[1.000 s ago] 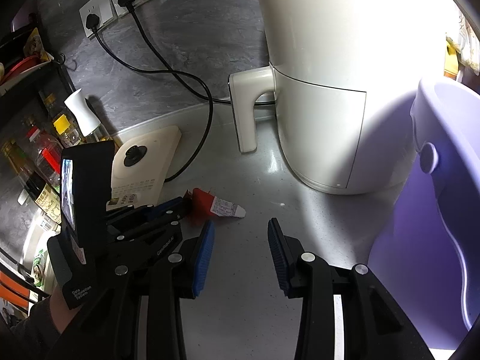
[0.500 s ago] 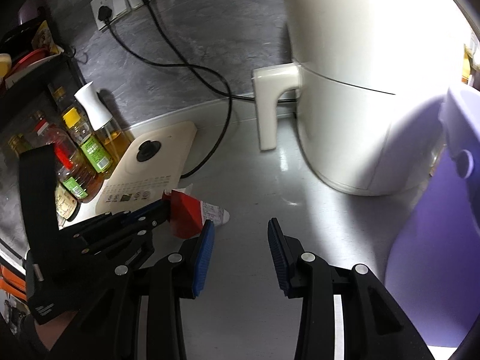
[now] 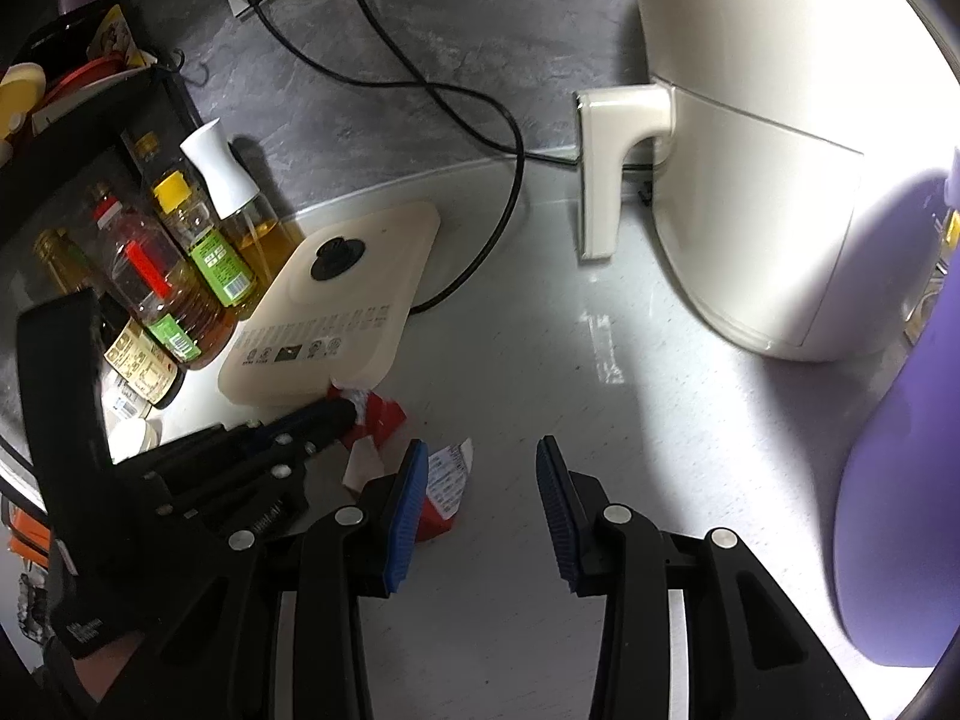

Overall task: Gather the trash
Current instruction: 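Close the left tool on the red plastic piece and lift it, then carry the red plastic piece over the purple bucket with the left tool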

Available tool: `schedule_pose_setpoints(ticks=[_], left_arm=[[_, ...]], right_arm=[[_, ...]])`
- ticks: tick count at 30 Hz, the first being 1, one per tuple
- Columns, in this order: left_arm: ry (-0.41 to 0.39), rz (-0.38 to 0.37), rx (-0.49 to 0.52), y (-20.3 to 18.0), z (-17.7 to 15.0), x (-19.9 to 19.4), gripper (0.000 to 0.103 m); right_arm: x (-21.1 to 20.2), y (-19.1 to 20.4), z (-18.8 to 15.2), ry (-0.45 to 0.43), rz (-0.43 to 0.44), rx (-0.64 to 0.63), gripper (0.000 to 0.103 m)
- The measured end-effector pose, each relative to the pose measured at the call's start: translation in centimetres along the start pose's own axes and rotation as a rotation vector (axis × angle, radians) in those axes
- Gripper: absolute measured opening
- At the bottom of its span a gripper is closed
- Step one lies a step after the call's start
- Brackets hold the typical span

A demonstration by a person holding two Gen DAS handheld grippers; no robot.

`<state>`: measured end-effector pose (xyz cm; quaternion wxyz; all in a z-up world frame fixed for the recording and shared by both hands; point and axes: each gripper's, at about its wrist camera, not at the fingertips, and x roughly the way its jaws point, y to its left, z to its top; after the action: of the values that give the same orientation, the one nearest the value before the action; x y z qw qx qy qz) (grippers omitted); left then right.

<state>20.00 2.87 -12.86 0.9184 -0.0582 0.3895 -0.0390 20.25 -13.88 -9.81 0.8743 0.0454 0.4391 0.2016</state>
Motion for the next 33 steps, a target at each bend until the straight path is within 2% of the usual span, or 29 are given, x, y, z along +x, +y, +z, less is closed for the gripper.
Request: schedule_pose_setpoints(ticks=[4,8,15,24,25,27,29,33], left_arm=[[0.001,0.016,-0.004,0.6,-0.2,-0.3,0.009],[-0.005,0.029,-0.015,1.1,-0.5,-0.8,0.009],[-0.012,0.064,-0.019,2.1,-0.9,-1.6,0.009],[-0.006,0.162,-0.048,3.5,-1.7,-2.1,0.009],[-0.003,0.169,-0.053,3.7,-1.9,-2.1,0.009],[0.001,0.182,-0.06,3.9,-2.1,-2.1,0.009],[-0.001,0.19,-0.066,4.0,-2.2,-2.2,0.009],[-0.013,0.188,-0.069,3.6,-2.1,-2.8,0.009]], right_arm=[[0.3,0.5,-0.4,0.012,0.014,-0.004,0.046],[0.4,1.4,-0.6,0.013,0.028,-0.015,0.049],[0.6,2.3,-0.7,0.015,0.041,-0.025,0.051],[1.5,3.6,-1.3,0.031,0.051,-0.041,0.055],[1.7,3.7,-1.4,0.031,0.049,-0.045,0.053],[2.3,4.1,-1.5,0.055,0.032,-0.068,0.032],[2.5,4.3,-1.6,0.062,0.023,-0.077,0.02],[1.3,4.3,-1.6,0.029,0.006,-0.093,0.017]])
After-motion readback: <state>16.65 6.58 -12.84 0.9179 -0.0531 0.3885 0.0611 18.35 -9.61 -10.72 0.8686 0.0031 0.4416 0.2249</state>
